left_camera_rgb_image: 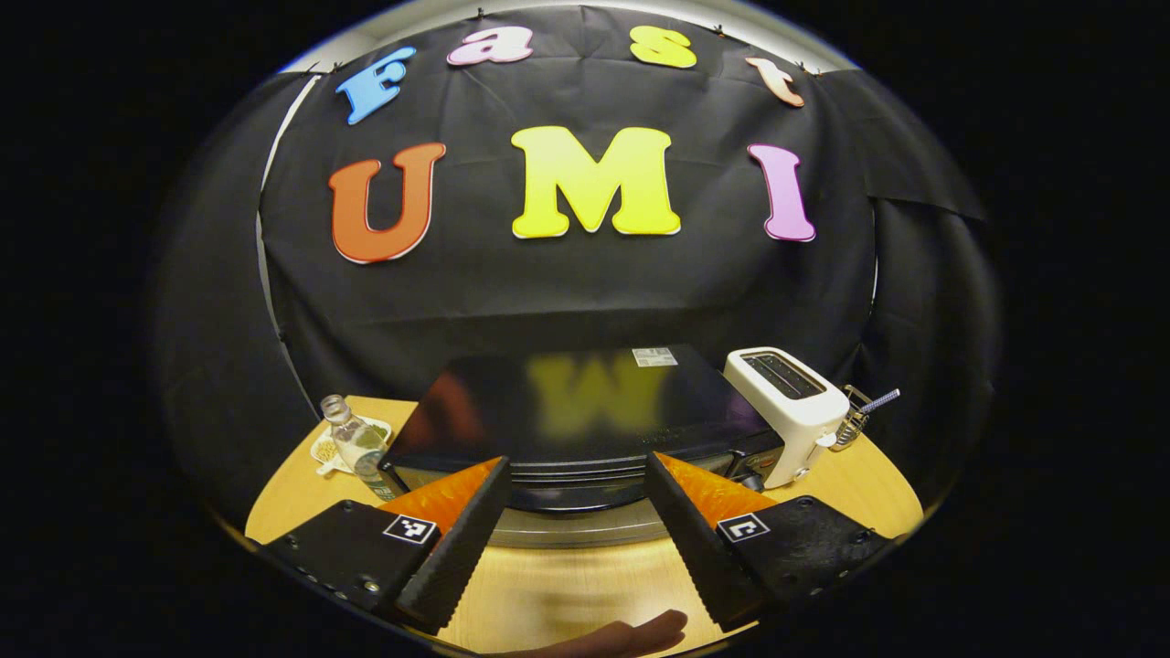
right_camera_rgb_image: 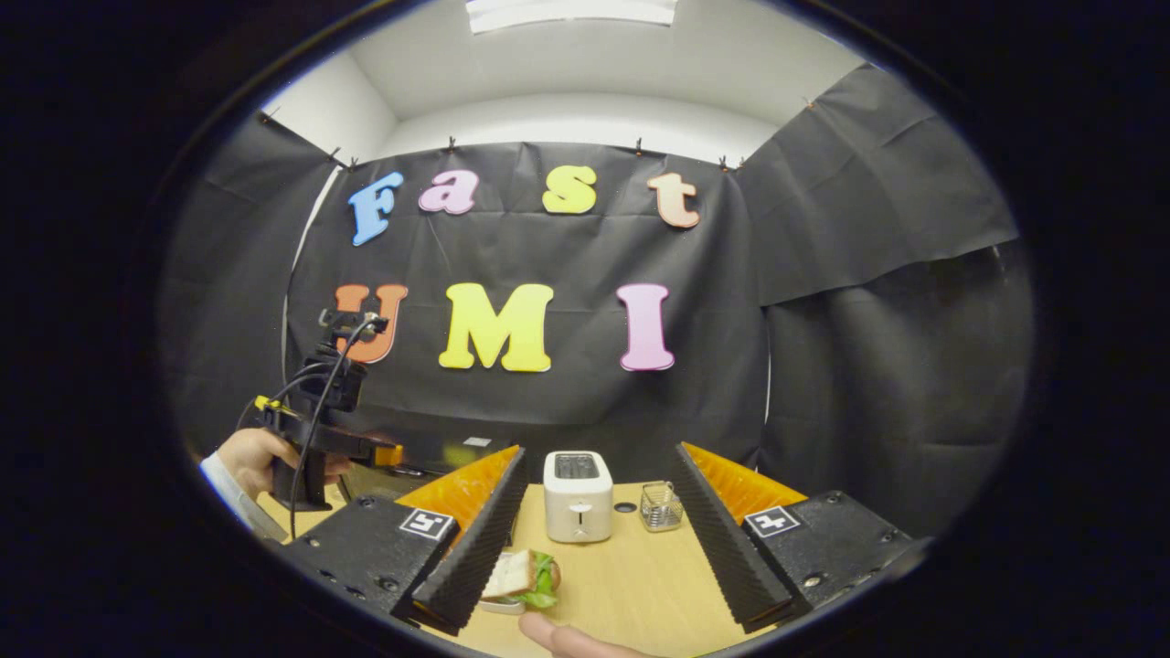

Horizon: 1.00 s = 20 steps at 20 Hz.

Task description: Open the electric oven with the left hand, put the food in, and close the electric oven.

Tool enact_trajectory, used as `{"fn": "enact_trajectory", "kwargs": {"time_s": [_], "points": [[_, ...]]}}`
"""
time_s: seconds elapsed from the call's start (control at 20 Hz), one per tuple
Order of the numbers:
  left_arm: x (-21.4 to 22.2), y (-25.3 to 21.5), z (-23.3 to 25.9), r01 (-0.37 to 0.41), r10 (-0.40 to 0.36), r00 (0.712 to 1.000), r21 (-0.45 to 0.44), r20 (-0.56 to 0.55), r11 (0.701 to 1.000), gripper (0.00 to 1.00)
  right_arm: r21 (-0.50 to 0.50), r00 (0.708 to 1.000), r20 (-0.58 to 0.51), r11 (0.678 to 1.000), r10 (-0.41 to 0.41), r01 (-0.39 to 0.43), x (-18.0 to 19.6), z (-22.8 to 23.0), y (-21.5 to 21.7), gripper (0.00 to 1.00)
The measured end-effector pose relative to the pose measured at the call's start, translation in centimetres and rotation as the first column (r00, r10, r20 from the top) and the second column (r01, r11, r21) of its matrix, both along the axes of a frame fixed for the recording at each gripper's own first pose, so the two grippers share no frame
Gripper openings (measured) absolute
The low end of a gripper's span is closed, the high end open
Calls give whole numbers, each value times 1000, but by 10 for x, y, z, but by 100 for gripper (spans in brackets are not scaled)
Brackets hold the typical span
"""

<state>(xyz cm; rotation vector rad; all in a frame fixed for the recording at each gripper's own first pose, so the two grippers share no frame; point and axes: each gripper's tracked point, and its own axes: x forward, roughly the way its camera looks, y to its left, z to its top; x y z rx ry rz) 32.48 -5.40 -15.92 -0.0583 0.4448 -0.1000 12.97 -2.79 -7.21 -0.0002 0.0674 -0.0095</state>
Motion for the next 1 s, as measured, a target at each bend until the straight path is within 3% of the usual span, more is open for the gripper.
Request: {"fn": "enact_trajectory", "kwargs": {"time_s": [0.1,0.15,0.2,0.25,0.3,0.55,0.6,0.65,0.7,0.75,0.8,0.85,1.0], "points": [[7,-1,-8,7,-7,1000,-4,-22,1000,95,18,1000,11,1000,-10,10,-2,0,-7,90],[10,0,-14,1,-1,999,9,-38,1000,88,20,1000,7,1000,-11,11,-3,-2,-8,90],[12,1,-18,1,0,999,19,-53,1000,95,19,1000,1,1000,-13,13,-4,-5,-10,89],[15,1,-22,1,0,998,22,-64,1000,88,18,1000,-2,1000,-16,16,-5,-5,-12,90],[17,2,-24,1,1,997,22,-74,1000,96,19,1000,-4,1000,-17,17,-6,-6,-13,90],[17,2,-30,-6,8,994,15,-110,1000,99,27,1000,-9,999,-20,21,-13,-5,-17,90],[16,1,-32,-9,10,993,13,-117,1000,99,28,1000,-9,999,-22,23,-15,-5,-18,100],[13,2,-31,-16,17,993,6,-114,1000,99,28,1000,-10,999,-25,25,-17,-3,-19,100],[10,2,-30,-16,18,993,11,-114,1000,99,27,1000,-10,999,-26,26,-20,-3,-20,90],[6,2,-31,-15,17,994,19,-105,1000,99,26,1000,-8,999,-29,29,-23,-1,-20,90],[2,2,-32,-17,19,995,21,-103,1000,98,24,999,-8,999,-31,31,-26,-1,-21,100],[-2,2,-32,-19,21,995,18,-97,1000,99,23,999,-11,999,-32,32,-29,-1,-21,90],[-21,3,-34,-39,39,995,0,-88,999,99,33,999,-4,999,-37,37,-39,2,-22,90]]}}
